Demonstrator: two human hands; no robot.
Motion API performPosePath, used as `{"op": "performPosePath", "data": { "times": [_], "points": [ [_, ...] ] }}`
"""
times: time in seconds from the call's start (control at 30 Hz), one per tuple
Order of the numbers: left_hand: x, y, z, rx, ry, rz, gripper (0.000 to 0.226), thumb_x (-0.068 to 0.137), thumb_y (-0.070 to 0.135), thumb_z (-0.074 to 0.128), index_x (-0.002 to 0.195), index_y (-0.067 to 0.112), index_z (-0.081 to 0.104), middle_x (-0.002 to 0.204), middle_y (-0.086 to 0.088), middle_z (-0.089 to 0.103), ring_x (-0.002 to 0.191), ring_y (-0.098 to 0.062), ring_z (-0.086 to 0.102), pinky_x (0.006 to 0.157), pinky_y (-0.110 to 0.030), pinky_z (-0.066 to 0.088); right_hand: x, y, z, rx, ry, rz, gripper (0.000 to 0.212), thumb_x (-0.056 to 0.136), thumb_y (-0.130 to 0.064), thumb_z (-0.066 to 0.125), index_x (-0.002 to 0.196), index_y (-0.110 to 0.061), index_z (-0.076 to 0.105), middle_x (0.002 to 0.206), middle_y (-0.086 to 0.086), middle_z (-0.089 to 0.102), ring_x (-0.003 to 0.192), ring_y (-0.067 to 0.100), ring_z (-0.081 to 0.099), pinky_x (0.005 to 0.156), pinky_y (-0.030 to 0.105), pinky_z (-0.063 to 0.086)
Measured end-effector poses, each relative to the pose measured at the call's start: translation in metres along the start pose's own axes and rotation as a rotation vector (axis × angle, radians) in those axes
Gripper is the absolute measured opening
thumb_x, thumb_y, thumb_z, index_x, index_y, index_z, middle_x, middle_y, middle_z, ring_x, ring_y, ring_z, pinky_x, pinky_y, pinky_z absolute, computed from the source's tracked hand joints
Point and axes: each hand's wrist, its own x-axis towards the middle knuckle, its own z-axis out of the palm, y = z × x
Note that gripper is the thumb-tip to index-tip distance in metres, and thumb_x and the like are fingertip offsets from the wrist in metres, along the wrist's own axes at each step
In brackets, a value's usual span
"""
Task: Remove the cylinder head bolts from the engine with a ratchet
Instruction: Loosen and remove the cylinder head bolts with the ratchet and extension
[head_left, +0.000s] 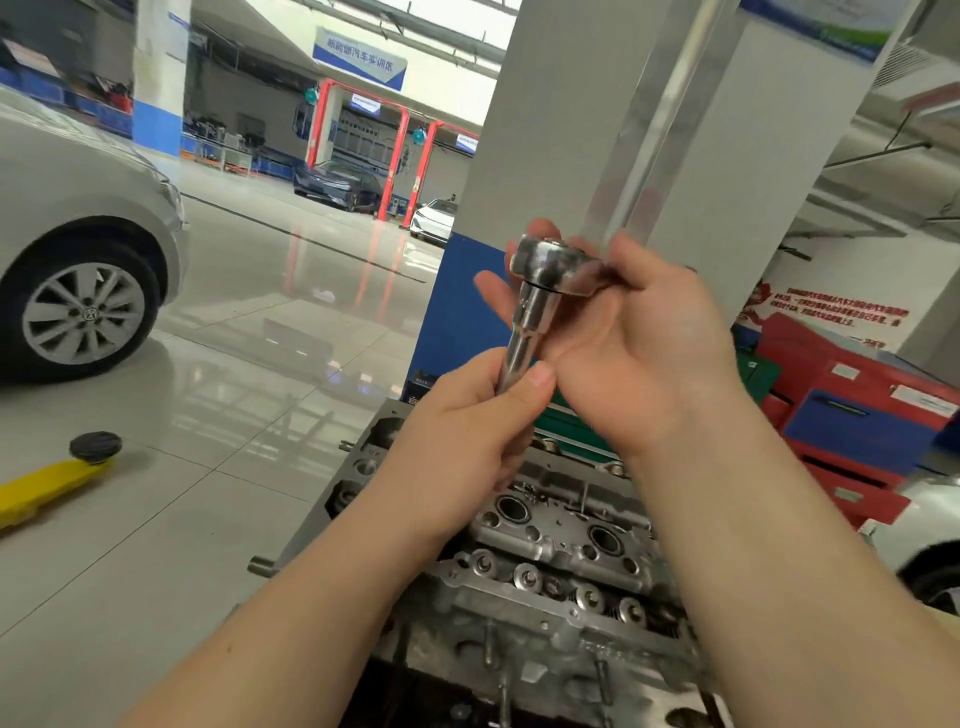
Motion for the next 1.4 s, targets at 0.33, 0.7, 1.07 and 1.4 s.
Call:
{"op": "performPosePath", "data": {
  "times": [0.33, 0.7, 1.07, 1.4],
  "points": [
    [-0.001, -0.004, -0.005, 0.227, -0.05, 0.023, 0.037, 0.09, 0.06, 0.057, 0.076, 0.027, 0.049, 0.064, 0.001, 0.051, 0.059, -0.017, 0.05, 0.059, -0.028, 0.044, 0.065, -0.042, 0.043, -1.113, -0.493, 0.707, 0.043, 0.098, -0.011, 0.047, 0.141, -0.007, 0.048, 0.064, -0.001, 0.047, 0.051, 0.01, 0.048, 0.056, 0.03, 0.057],
    [-0.004, 0.0, -0.002, 0.189, 0.028, 0.032, 0.039, 0.098, 0.047, 0.055, 0.078, 0.016, 0.042, 0.063, 0.001, 0.045, 0.058, -0.019, 0.043, 0.063, -0.043, 0.043, 0.053, -0.03, 0.074, -1.79, -0.656, 0.013, 0.039, 0.104, -0.037, 0.058, 0.139, -0.022, 0.057, 0.072, 0.009, 0.064, 0.053, 0.025, 0.055, 0.053, 0.037, 0.056],
    [-0.003, -0.003, -0.002, 0.133, 0.068, 0.037, 0.038, 0.095, 0.048, 0.06, 0.076, 0.017, 0.048, 0.062, 0.003, 0.048, 0.056, -0.016, 0.045, 0.058, -0.03, 0.045, 0.055, -0.032, 0.063, -1.741, -0.319, -0.016, 0.066, 0.093, -0.002, 0.064, 0.149, -0.033, 0.049, 0.134, 0.008, 0.061, 0.097, 0.025, 0.073, 0.081, 0.031, 0.059],
    [-0.001, -0.002, 0.0, 0.048, 0.115, 0.079, 0.031, 0.094, 0.034, 0.067, 0.068, 0.02, 0.057, 0.057, -0.006, 0.046, 0.049, -0.019, 0.044, 0.058, -0.033, 0.043, 0.043, -0.064, 0.009, -1.966, -0.824, -0.276, 0.049, 0.096, -0.059, 0.048, 0.134, -0.029, 0.061, 0.157, -0.019, 0.043, 0.143, -0.004, 0.039, 0.12, 0.035, 0.032]
  ]
}}
